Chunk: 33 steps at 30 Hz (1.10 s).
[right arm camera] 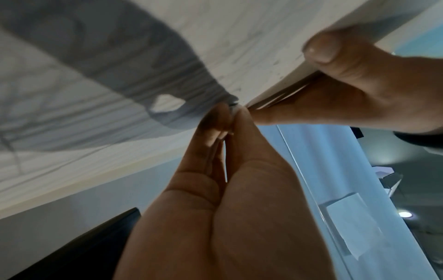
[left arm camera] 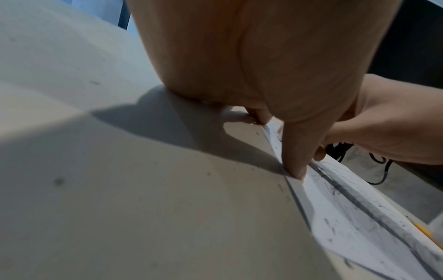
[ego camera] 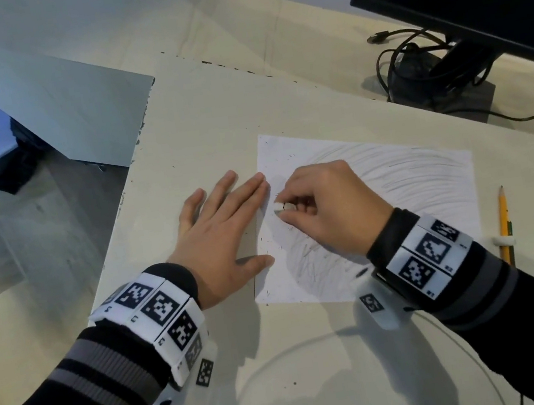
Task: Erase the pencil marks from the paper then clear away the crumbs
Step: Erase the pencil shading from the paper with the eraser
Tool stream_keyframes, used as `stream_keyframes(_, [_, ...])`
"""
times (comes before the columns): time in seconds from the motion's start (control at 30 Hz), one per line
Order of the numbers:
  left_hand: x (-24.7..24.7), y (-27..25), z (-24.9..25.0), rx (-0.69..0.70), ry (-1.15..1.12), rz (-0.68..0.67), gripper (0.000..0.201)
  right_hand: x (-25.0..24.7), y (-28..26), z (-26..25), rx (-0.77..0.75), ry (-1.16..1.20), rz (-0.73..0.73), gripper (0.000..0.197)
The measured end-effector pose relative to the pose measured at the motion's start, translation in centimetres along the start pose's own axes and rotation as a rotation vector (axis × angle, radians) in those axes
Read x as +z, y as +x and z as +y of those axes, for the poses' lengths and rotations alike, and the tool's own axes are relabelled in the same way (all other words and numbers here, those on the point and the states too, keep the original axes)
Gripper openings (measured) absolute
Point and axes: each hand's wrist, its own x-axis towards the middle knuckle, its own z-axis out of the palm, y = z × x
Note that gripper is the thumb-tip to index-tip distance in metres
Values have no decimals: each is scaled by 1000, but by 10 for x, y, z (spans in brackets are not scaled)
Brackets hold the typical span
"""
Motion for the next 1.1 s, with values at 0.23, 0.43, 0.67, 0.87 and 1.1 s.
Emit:
stream_keyframes(0.23, [-1,0,0,-7,1,-8,95,-10,19,9,101,5,79,8])
stream_keyframes(0.43, [-1,1,0,-12,-3,-10,95,-14,22,14,117,7,92,9])
stream_keyframes(0.67, [-13,8,13,-59,194,-71,95,-15,22,9,87,-32,1,11])
stream_keyframes(0.87, [-23,22,24,-57,383,-79,105,-18,20,9,92,-20,-18,7])
stream_keyframes(1.1, [-24,23,22,-60,389,-123,104,-24,28,18,125,-40,48,8])
